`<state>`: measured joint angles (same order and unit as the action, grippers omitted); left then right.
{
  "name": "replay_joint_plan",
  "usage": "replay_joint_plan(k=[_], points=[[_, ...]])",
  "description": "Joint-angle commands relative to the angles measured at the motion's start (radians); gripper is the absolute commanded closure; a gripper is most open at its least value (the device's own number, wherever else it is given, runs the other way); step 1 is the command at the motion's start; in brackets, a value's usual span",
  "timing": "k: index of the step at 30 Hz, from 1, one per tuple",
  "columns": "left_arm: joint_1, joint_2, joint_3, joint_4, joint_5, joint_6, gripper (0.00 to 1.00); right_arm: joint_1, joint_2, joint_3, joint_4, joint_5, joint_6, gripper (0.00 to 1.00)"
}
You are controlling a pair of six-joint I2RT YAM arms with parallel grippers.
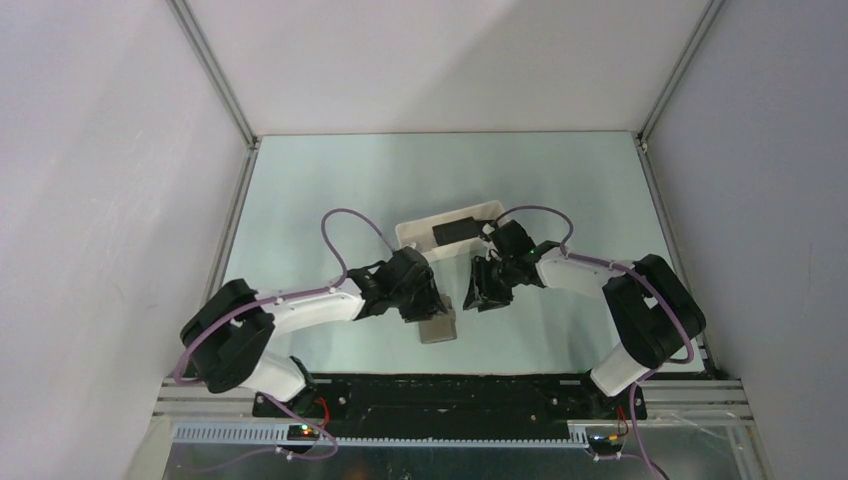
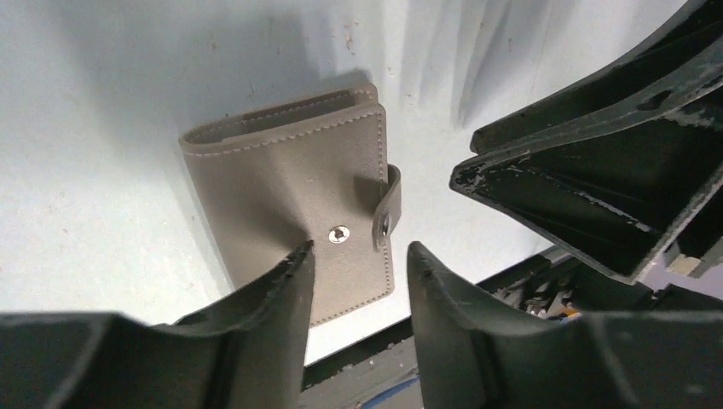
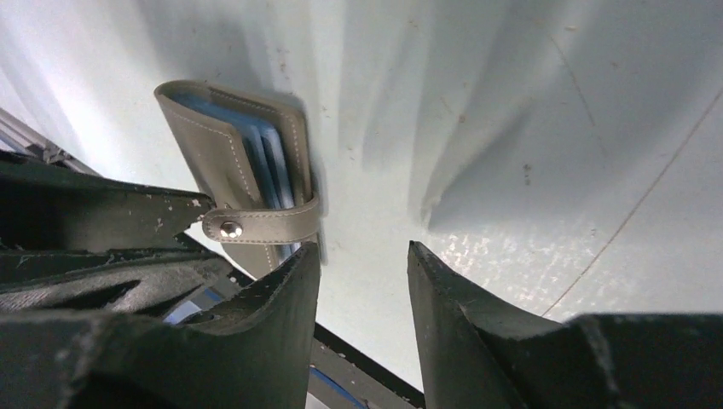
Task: Put the credit cards into the card holder
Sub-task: Close the card holder at the center of the board.
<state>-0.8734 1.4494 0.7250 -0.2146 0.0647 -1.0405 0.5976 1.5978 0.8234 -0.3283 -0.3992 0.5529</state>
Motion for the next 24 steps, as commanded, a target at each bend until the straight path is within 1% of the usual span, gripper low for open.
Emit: replay_joint_plan(k=[1, 3, 5, 8, 10, 12, 13, 14, 15, 17, 18, 19, 20, 21, 22, 24], points=[[-0.002, -0.092, 0.003, 0.004, -0.007, -0.006, 0.42, 0.0, -0.031, -0.001, 0.017, -0.064, -0.022, 0.53], [0.011, -0.152, -0.021, 0.008, -0.006, -0.017, 0.35, -0.001, -0.019, -0.004, 0.028, -0.088, -0.017, 0.52], [0.035, -0.195, -0.059, 0.022, 0.008, -0.026, 0.31, -0.001, -0.012, -0.015, 0.052, -0.112, -0.003, 0.52], [0.083, -0.239, -0.159, 0.08, 0.07, -0.042, 0.3, -0.004, -0.006, -0.031, 0.098, -0.154, 0.026, 0.52], [0.122, -0.258, -0.226, 0.156, 0.111, -0.066, 0.32, -0.008, -0.001, -0.046, 0.127, -0.177, 0.042, 0.52], [0.147, -0.259, -0.263, 0.202, 0.13, -0.077, 0.39, -0.013, 0.005, -0.053, 0.148, -0.195, 0.056, 0.53], [0.156, -0.25, -0.268, 0.224, 0.134, -0.074, 0.45, -0.014, 0.008, -0.054, 0.154, -0.198, 0.061, 0.53], [0.157, -0.242, -0.271, 0.238, 0.143, -0.071, 0.49, -0.016, 0.012, -0.055, 0.162, -0.205, 0.063, 0.53], [0.158, -0.224, -0.269, 0.261, 0.147, -0.069, 0.57, -0.018, 0.014, -0.056, 0.164, -0.208, 0.066, 0.53], [0.158, -0.193, -0.263, 0.287, 0.153, -0.074, 0.65, -0.02, 0.02, -0.056, 0.17, -0.216, 0.069, 0.53], [0.159, -0.184, -0.26, 0.301, 0.152, -0.077, 0.71, -0.022, 0.023, -0.056, 0.173, -0.22, 0.069, 0.53], [0.159, -0.167, -0.257, 0.307, 0.152, -0.078, 0.74, -0.023, 0.024, -0.056, 0.175, -0.222, 0.07, 0.53], [0.159, -0.157, -0.251, 0.314, 0.15, -0.076, 0.8, -0.024, 0.027, -0.056, 0.177, -0.224, 0.07, 0.53], [0.159, -0.138, -0.247, 0.314, 0.15, -0.074, 0.83, -0.025, 0.027, -0.056, 0.176, -0.225, 0.069, 0.53], [0.159, -0.126, -0.239, 0.315, 0.15, -0.068, 0.88, -0.026, 0.032, -0.056, 0.176, -0.225, 0.069, 0.53], [0.159, -0.088, -0.223, 0.314, 0.155, -0.063, 0.94, -0.028, 0.041, -0.056, 0.178, -0.231, 0.066, 0.54]])
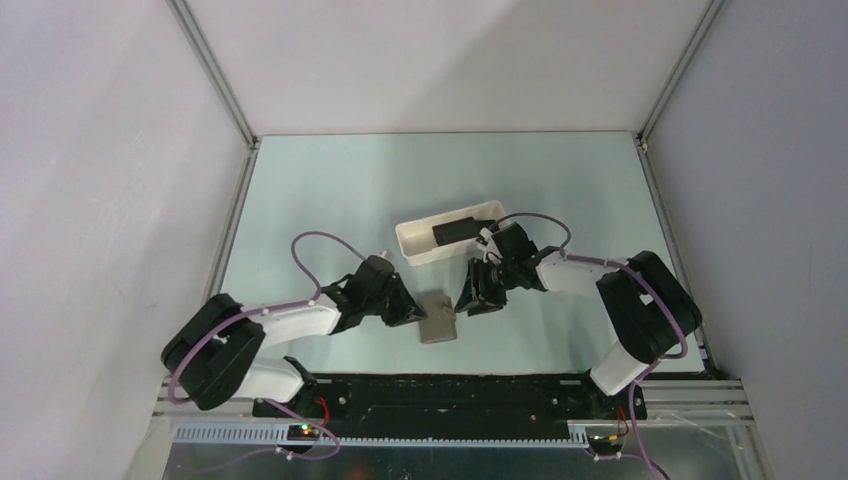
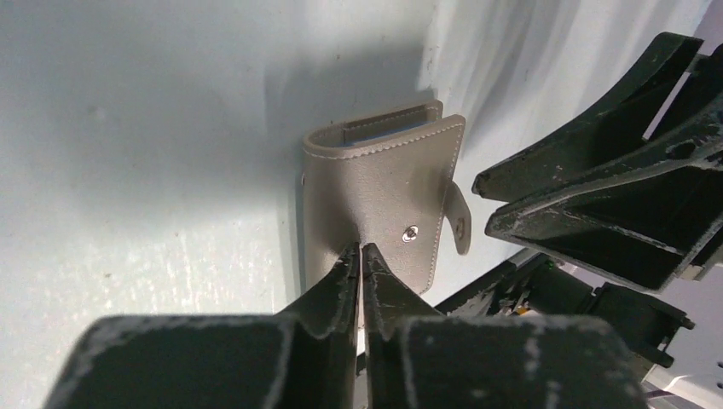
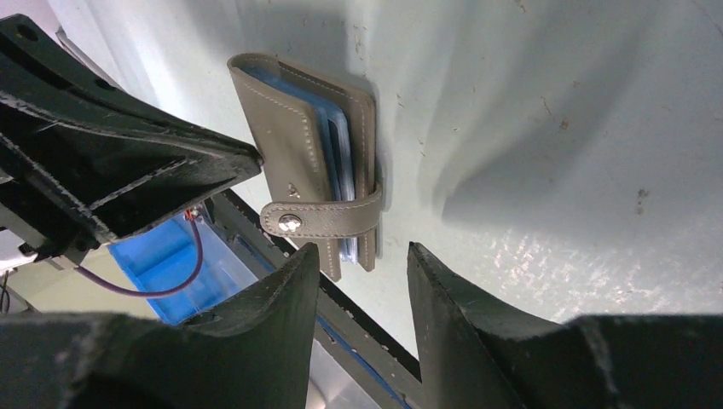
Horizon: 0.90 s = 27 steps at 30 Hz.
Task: Put the credit cards into the card holder
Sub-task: Close the card holder at the center of the board.
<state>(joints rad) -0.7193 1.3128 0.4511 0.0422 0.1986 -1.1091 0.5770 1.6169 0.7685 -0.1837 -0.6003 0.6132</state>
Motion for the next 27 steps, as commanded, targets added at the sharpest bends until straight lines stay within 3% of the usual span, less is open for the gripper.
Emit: replay_joint_plan(k=[1, 7, 13, 27], points=[[0.004, 0.076, 0.054, 0.055, 0.024, 0.008, 0.95, -0.007, 0.025, -0.001, 0.036, -0.033, 0.004, 0.54], [-0.013, 0.152, 0.112, 0.005, 0.004, 0.019, 1.0, -0.007, 0.058, -0.004, 0.044, -0.04, -0.005, 0.53], [-0.041, 0.186, 0.183, -0.144, -0.041, 0.056, 1.0, -0.009, 0.102, -0.006, 0.084, -0.053, -0.004, 0.54], [-0.063, 0.21, 0.234, -0.16, -0.039, 0.089, 1.0, -0.005, 0.151, -0.007, 0.108, -0.056, -0.005, 0.58]])
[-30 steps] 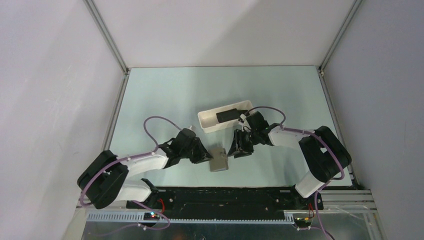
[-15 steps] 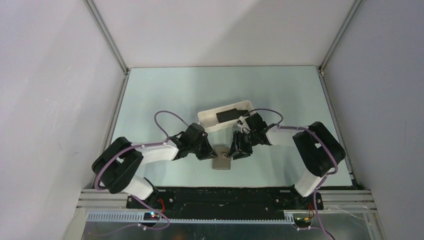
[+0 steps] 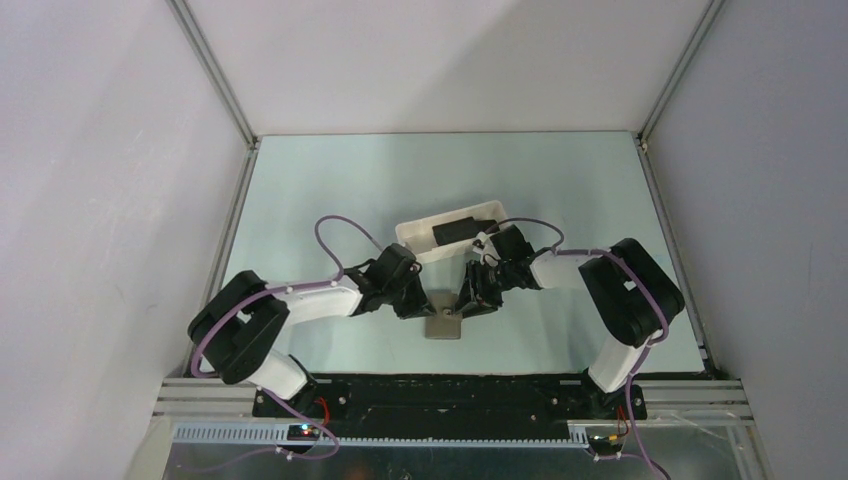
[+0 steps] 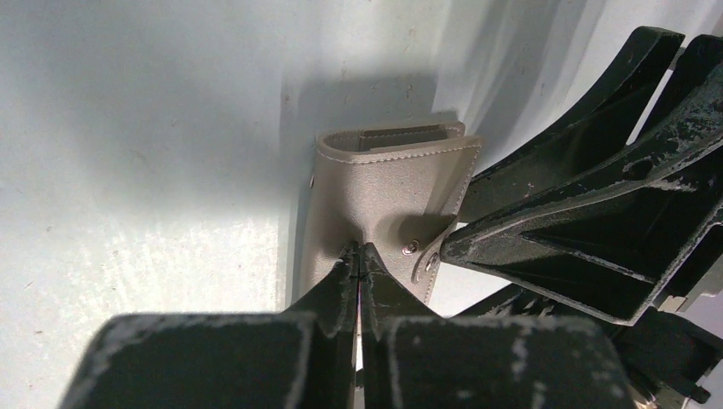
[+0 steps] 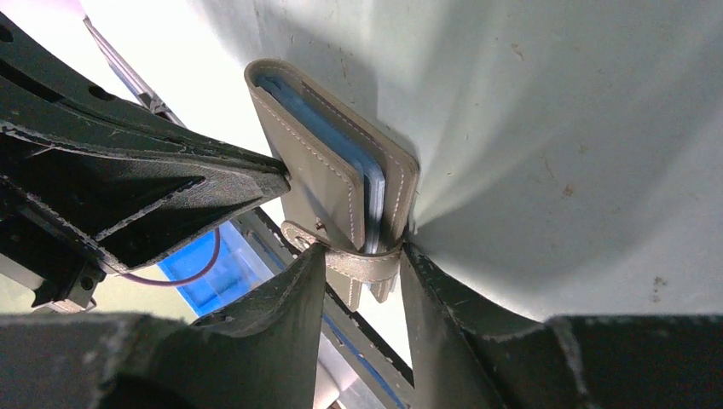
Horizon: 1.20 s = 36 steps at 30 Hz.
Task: Put the credit cards into the card holder
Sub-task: Close the card holder at the center of the board.
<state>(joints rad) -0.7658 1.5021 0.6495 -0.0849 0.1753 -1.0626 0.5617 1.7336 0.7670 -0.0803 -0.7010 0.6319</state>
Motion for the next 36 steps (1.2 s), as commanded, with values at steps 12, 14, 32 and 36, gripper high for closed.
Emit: replay_joint_plan(k=[12, 14, 32, 36], points=[[-0.028, 0.036, 0.032, 0.06, 0.048, 0.037, 1.0, 0.033, 0.063, -0.005, -0.01, 0.111, -0.038, 0.6], [-0.027, 0.023, 0.016, 0.079, 0.057, 0.021, 1.0, 0.04, 0.067, -0.005, -0.015, 0.13, -0.042, 0.6], [-0.017, -0.143, -0.019, -0.023, -0.059, 0.031, 0.67, 0.064, 0.076, -0.005, -0.055, 0.211, -0.048, 0.61], [-0.013, -0.155, -0.024, -0.019, -0.041, 0.031, 0.65, 0.064, 0.081, -0.005, -0.057, 0.212, -0.049, 0.61]])
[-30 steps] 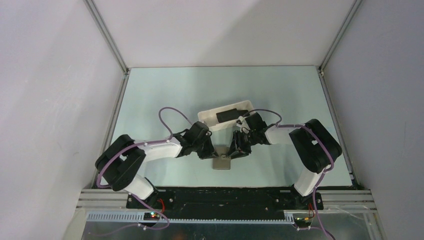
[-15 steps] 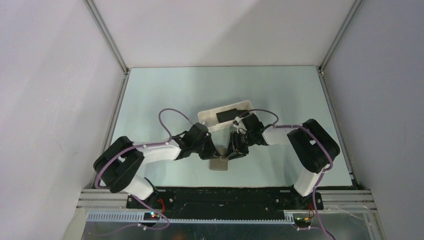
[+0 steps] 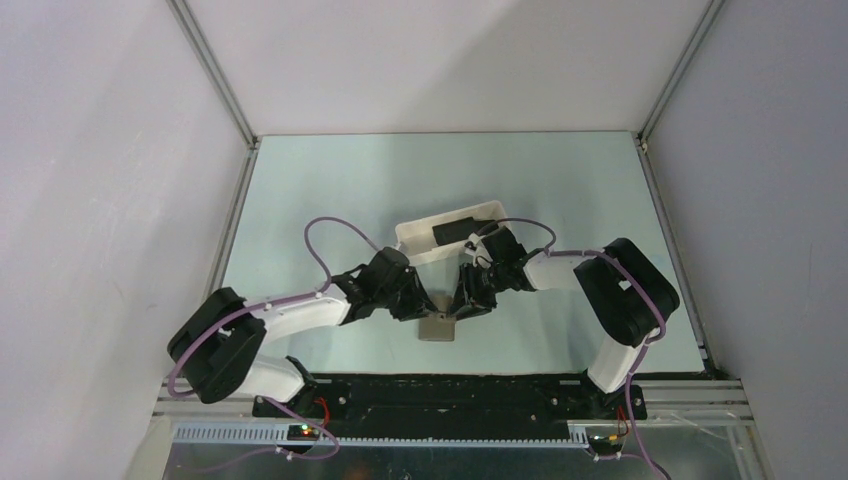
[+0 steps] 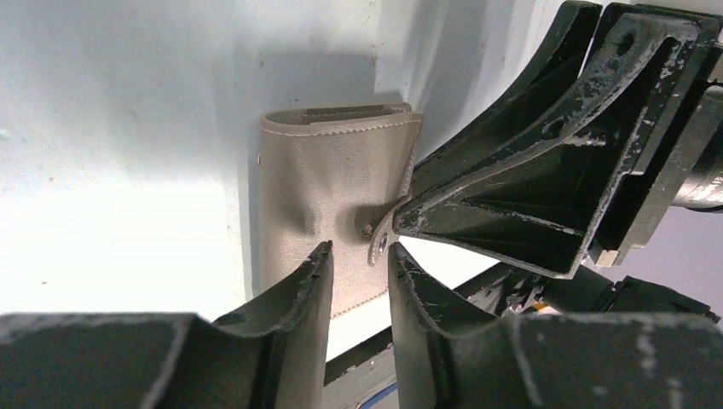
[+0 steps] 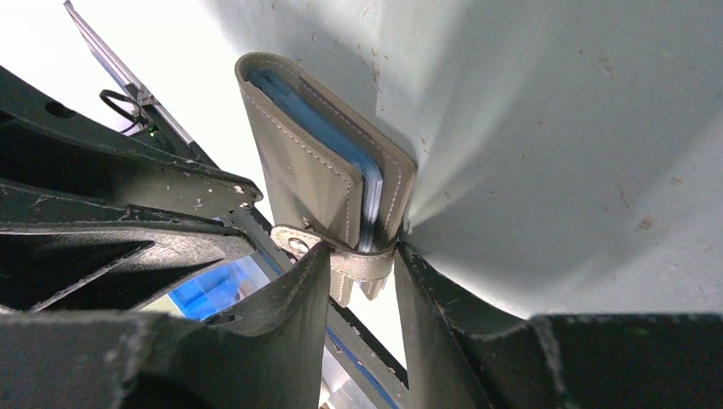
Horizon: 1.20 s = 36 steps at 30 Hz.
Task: Put the credit cards into the card holder
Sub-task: Close the card holder at the center of the board.
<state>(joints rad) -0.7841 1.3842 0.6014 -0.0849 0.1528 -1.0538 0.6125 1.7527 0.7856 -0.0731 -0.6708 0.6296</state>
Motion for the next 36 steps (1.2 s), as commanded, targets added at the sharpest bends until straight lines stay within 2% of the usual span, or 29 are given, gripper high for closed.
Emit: replay_joint_plan(k=[1, 4, 11, 18, 21, 25, 31, 33, 36], points=[[0.006, -0.036, 0.021, -0.011, -0.012, 0.021, 0.66, 0.014, 0.063, -0.023, -0.064, 0.182, -0.047, 0.61], [0.013, -0.034, -0.01, 0.06, 0.03, 0.001, 0.71, 0.014, 0.068, -0.023, -0.061, 0.177, -0.045, 0.61], [0.015, 0.057, 0.0, 0.122, 0.096, 0.014, 0.71, 0.015, 0.072, -0.024, -0.059, 0.173, -0.045, 0.61], [0.014, 0.078, 0.006, 0.098, 0.076, 0.024, 0.71, 0.015, 0.071, -0.024, -0.061, 0.168, -0.045, 0.61], [0.014, 0.065, 0.018, 0.03, 0.054, 0.046, 0.7, 0.016, 0.071, -0.023, -0.06, 0.169, -0.044, 0.61], [0.014, 0.069, 0.025, 0.027, 0.057, 0.048, 0.82, 0.015, 0.075, -0.023, -0.059, 0.165, -0.043, 0.6], [0.012, 0.087, 0.041, 0.026, 0.068, 0.051, 0.92, 0.016, 0.076, -0.024, -0.059, 0.166, -0.043, 0.6], [0.012, 0.09, 0.045, 0.027, 0.069, 0.053, 0.91, 0.016, 0.077, -0.023, -0.059, 0.165, -0.041, 0.6], [0.012, 0.088, 0.045, 0.025, 0.072, 0.053, 0.79, 0.015, 0.075, -0.023, -0.057, 0.162, -0.038, 0.6]])
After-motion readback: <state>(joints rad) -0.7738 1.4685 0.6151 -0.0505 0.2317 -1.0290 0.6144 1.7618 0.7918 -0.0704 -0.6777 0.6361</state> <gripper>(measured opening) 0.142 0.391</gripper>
